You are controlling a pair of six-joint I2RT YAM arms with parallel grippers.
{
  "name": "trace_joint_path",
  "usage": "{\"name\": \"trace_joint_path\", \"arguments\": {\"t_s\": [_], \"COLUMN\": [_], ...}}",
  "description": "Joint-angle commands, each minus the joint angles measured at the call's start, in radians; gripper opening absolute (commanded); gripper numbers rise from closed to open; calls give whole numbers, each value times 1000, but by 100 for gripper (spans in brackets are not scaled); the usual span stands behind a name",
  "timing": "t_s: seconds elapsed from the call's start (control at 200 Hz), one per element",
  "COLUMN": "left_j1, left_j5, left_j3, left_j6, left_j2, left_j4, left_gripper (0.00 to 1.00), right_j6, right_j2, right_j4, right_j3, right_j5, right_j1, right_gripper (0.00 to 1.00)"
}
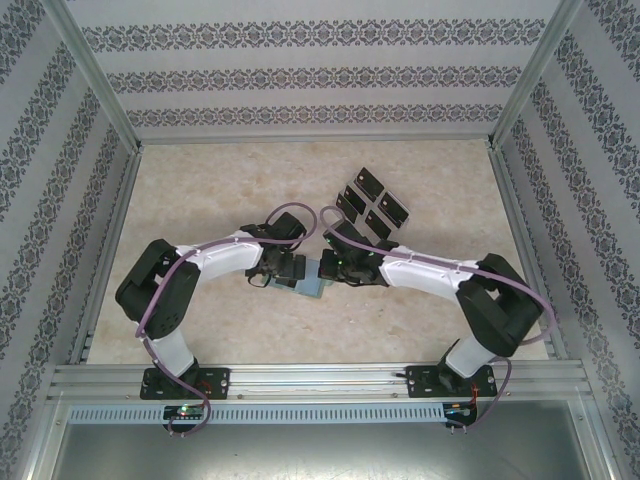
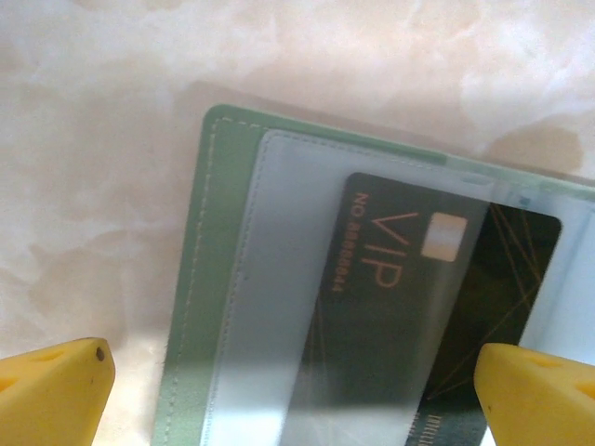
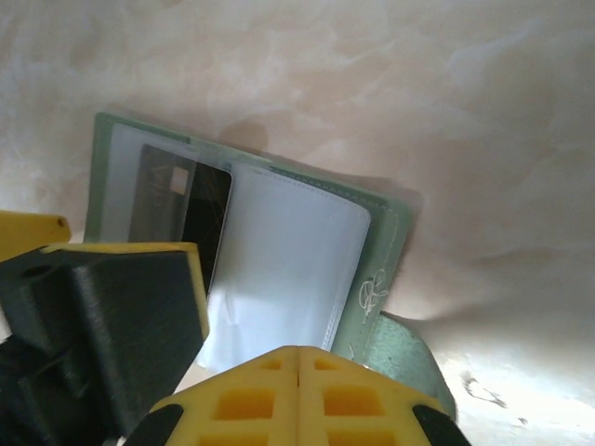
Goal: Put the credit cards into the card holder
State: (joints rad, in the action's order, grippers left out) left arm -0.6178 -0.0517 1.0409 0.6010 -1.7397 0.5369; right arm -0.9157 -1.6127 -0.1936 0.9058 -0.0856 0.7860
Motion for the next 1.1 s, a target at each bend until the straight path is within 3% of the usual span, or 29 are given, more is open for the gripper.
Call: {"name": "trace_joint_path", "arguments": {"t_s": [0.0,0.4,1.094], "left_j1": [12,7,29], "left_j5": [16,86,8], "left_j3": [-17,-24,-77], "left_j6": [-26,-33,-32], "left_j2": [42,50,18], "left_j4": [-9,-52,-28], "left_gripper": [100,100,100], "right_j6": [-69,-157,-135], "right_j2": [-59,-186,-142], "right_j4": [83,204,109], "right_j3": [-29,-100,-144], "right_j5": [-19,-20,10], "right_j1": [19,25,11], "right_gripper": [0,0,0]}}
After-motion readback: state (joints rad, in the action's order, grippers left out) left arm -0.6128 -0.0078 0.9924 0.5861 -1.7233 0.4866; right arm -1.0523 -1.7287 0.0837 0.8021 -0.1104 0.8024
